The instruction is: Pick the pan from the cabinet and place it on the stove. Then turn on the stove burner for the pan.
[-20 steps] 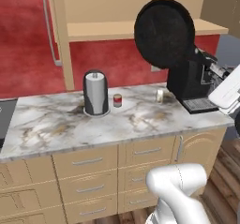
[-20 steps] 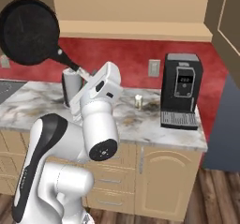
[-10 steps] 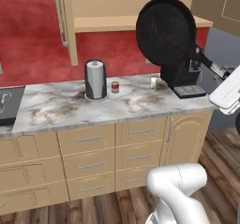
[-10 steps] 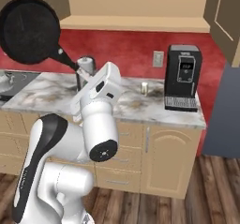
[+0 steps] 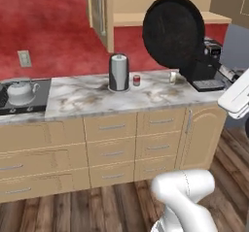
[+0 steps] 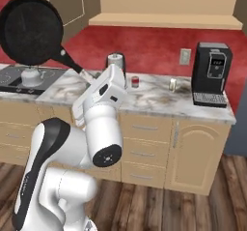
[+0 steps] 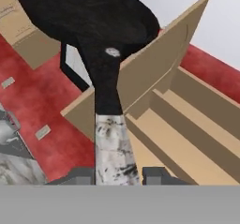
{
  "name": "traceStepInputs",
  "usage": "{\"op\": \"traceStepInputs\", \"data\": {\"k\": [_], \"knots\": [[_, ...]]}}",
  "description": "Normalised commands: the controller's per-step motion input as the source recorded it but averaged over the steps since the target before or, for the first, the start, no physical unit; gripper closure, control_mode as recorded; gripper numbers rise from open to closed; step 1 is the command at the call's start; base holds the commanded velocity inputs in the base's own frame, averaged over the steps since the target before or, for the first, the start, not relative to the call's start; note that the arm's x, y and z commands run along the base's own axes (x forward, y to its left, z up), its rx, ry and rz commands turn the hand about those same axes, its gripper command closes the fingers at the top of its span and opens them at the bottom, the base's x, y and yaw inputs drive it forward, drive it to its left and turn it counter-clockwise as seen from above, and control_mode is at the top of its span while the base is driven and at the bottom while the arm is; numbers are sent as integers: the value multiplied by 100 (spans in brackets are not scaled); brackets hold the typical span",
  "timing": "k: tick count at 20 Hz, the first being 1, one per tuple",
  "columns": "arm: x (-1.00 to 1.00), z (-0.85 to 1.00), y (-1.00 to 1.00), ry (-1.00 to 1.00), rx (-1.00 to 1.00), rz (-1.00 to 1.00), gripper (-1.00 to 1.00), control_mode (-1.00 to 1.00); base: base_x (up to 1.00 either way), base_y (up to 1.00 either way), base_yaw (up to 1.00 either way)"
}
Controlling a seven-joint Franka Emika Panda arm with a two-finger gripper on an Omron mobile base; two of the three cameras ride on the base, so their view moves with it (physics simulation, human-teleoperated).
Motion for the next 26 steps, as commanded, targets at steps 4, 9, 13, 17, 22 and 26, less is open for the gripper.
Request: {"op": "traceStepInputs", "data": {"k": [4, 9, 13, 17, 22, 26], "knots": [[0, 0, 0, 0, 0, 0, 100, 100, -51, 65, 12], [0, 0, 0, 0, 0, 0, 100, 100, -41, 75, 13], [0, 0, 0, 0, 0, 0, 100, 100, -33, 78, 13], [0, 0, 0, 0, 0, 0, 100, 100, -20, 82, 12], [0, 0, 0, 0, 0, 0, 100, 100, 0, 88, 9], [0, 0, 0, 0, 0, 0, 100, 100, 30, 82, 6]]}}
